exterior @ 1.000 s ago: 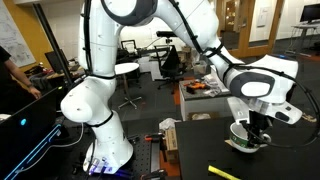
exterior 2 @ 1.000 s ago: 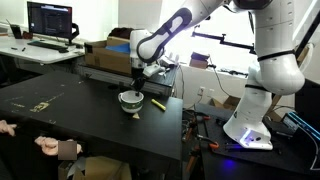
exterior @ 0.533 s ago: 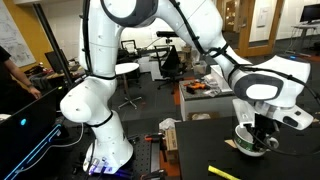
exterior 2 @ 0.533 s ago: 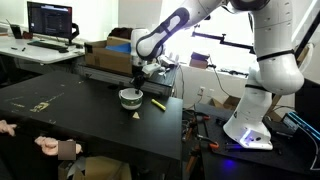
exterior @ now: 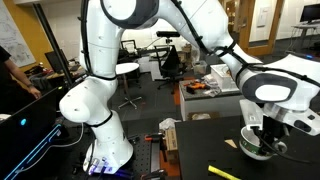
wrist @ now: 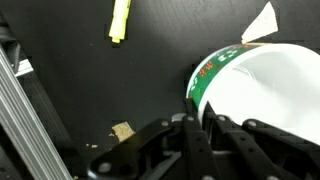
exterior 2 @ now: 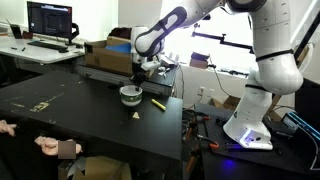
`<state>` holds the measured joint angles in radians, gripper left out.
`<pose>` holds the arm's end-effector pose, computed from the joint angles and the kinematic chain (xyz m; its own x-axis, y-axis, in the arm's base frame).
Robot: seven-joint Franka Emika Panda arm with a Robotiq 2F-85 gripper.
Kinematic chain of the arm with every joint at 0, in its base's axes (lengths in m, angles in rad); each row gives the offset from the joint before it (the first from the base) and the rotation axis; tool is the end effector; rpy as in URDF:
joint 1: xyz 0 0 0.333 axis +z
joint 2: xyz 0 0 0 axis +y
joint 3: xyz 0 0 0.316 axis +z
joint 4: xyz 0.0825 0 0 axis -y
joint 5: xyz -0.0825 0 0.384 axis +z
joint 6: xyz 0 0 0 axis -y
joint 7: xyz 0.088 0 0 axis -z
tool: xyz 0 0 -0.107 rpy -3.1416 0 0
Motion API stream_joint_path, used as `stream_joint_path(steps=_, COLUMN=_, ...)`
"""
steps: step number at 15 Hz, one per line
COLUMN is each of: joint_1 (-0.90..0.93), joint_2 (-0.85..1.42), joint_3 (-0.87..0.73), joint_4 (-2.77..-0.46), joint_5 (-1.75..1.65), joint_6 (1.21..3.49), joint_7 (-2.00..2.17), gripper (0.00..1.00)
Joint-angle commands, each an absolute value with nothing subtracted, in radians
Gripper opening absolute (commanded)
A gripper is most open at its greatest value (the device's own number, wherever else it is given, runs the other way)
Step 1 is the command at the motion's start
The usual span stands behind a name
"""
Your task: Move the white mug backwards, put the yellow marker inside the mug
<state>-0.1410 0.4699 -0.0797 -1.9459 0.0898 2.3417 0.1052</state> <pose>0.5990 -0.1313 0.2326 0.9250 -0.3726 -0.0744 -0.3747 -0.9270 -0.0159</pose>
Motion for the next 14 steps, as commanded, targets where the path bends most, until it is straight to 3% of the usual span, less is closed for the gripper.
stream_joint_path(steps=1, joint_1=-0.138, joint_2=0.487, joint_3=-0.088, joint_4=-1.894, joint_5=0.11, joint_6=2.292, joint_7=0.127, gripper=0.03)
stream_joint_path(steps=9, joint_1=-0.142, joint_2=0.543, joint_3=-0.092, joint_4=-1.845, joint_5=0.113, joint_6=2.289, joint_7=0.151, gripper=0.03)
stream_joint_path(steps=10, joint_1=-0.142, joint_2=0.546, joint_3=-0.092, joint_4=-1.84, joint_5=0.113, joint_6=2.284, joint_7=0.152, gripper=0.35)
stream_joint_path(steps=12, joint_1=-0.141, joint_2=0.546, joint_3=-0.095, joint_4=-1.83, joint_5=0.113, joint_6=2.277, joint_7=0.156, gripper=0.43)
stream_joint_path(steps=14, joint_1=-0.14, joint_2=0.545, joint_3=-0.097, joint_4=-1.822, joint_5=0.115, joint_6=2.272, joint_7=0.159, gripper=0.58)
